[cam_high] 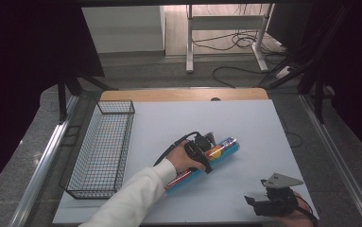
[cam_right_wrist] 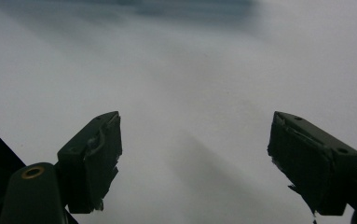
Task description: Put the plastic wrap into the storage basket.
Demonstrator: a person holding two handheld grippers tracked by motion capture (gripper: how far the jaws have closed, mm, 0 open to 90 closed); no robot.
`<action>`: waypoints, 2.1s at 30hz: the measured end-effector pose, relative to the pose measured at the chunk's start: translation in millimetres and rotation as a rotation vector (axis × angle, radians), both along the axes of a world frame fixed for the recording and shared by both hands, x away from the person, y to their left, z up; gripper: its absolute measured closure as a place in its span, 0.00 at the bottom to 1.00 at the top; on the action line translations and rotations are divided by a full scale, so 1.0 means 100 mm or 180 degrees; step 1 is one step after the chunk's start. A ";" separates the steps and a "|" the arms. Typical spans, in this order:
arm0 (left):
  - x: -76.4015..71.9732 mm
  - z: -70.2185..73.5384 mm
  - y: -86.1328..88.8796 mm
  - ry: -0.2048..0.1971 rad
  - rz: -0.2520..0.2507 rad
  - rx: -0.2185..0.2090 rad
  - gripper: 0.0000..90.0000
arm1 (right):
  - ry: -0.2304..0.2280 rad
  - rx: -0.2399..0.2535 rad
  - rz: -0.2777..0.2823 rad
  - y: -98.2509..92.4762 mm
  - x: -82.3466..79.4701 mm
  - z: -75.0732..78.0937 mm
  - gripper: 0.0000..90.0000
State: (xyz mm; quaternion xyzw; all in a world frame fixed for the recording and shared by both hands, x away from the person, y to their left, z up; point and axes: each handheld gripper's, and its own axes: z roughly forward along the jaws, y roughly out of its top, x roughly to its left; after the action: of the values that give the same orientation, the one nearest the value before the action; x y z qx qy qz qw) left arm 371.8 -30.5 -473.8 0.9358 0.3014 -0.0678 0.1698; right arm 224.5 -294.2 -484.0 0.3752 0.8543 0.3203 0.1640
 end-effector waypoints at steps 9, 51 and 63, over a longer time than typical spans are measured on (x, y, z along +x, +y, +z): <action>0.05 0.44 0.34 -0.0048 0.0127 0.0001 0.35 | -0.0007 0.0002 0.0007 0.01 -0.01 0.01 0.20; 0.23 0.95 2.74 -0.0207 0.1780 0.0198 0.35 | 0.0004 -0.0013 0.0026 0.07 0.04 0.00 0.20; 0.21 0.63 3.07 -0.0067 0.2384 0.0305 0.35 | -0.0010 0.0006 0.0120 0.11 0.09 0.02 0.20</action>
State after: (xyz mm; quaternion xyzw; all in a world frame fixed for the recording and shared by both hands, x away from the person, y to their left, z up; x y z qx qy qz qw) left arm 392.9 276.6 -411.2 0.7682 0.6238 0.0228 0.1419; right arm 233.3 -282.7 -482.4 0.3587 0.8606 0.3246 0.1589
